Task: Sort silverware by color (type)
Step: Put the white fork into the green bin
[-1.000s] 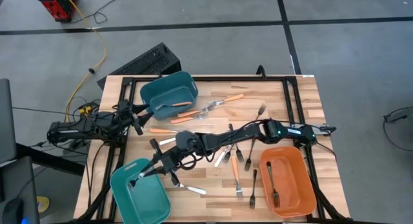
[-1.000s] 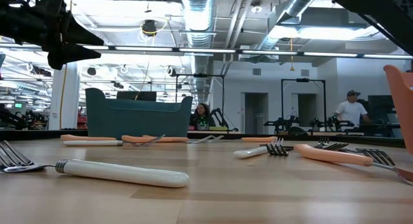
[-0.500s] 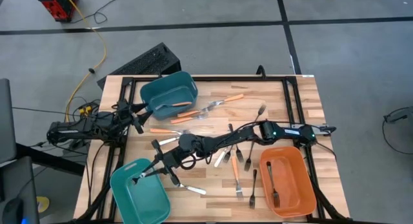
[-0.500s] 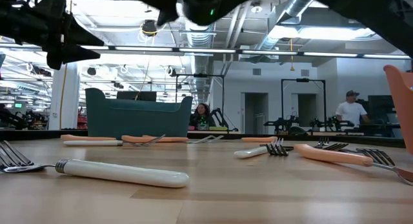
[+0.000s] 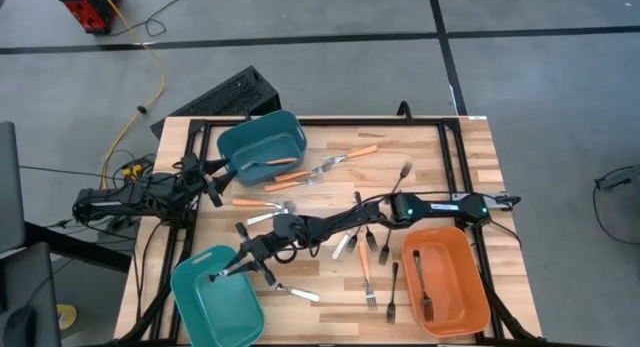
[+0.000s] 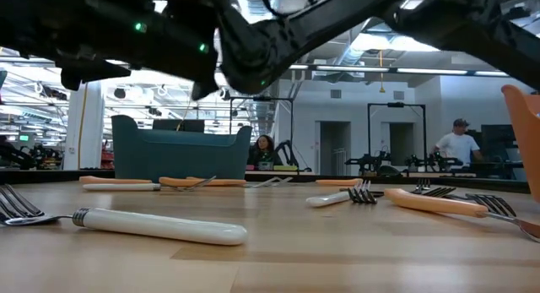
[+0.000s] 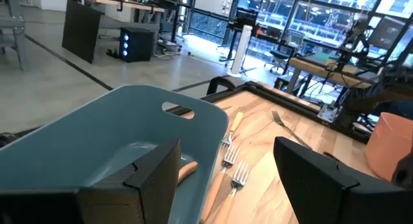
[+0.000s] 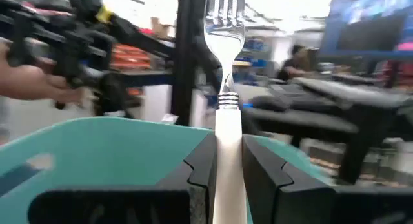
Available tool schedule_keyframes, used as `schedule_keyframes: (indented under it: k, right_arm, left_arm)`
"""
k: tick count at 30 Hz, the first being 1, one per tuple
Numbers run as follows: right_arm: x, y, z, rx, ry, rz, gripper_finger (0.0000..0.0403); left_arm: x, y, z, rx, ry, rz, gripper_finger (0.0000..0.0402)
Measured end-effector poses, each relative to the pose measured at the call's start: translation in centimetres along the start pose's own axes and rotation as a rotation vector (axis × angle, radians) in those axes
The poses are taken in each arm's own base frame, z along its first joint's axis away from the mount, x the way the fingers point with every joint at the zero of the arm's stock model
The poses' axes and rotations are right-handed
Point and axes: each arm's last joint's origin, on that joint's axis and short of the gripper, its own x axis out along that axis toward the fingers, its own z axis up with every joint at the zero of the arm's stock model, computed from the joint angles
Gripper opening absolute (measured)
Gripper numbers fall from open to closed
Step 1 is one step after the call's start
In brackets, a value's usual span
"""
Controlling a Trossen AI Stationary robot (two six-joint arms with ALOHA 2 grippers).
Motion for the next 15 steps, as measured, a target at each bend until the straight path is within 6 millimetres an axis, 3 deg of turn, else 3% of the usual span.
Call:
schedule_keyframes:
  k: [6, 15]
  right_arm:
    - [0.86, -1.08, -0.09, 0.053, 0.018, 0.046, 0.0082]
    - [0.86, -0.89, -0.50, 0.036, 0.033, 0.043, 0.0082]
  left_arm:
    - [0.00, 0.03, -0.03, 0.002, 0.001, 0.008, 0.0235]
    - [0.00, 0.04, -0.02, 0.009, -0.001, 0.011, 0.0235]
